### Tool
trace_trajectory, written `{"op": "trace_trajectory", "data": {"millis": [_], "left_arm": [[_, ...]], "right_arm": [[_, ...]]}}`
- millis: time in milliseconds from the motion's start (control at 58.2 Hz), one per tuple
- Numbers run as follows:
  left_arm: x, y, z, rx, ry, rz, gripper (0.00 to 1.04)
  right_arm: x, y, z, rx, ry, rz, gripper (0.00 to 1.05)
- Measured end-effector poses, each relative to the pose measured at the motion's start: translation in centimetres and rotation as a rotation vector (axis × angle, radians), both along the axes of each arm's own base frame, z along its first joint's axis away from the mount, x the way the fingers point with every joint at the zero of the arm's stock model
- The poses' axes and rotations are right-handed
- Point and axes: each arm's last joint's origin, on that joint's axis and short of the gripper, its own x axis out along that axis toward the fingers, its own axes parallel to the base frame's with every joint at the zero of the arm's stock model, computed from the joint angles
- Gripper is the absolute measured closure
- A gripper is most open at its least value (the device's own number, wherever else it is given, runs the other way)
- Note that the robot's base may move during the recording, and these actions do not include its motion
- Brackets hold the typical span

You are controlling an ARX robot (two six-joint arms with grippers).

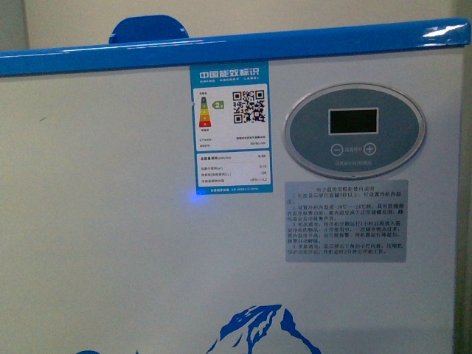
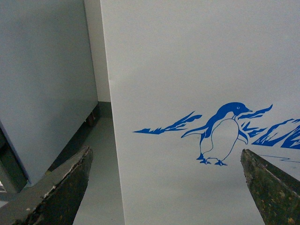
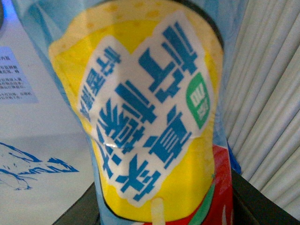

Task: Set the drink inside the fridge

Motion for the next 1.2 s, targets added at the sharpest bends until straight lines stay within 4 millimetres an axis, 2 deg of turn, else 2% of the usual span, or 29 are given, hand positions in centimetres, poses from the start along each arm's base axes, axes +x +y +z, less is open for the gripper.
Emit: {"op": "trace_trajectory", "data": {"millis": [1203], "left_arm": [[0.00, 0.00, 0.00, 0.000, 0.000, 0.000, 0.08]], "right_arm": [[-0.24, -0.10, 0.03, 0.013, -0.023, -0.014, 0.61]]}}
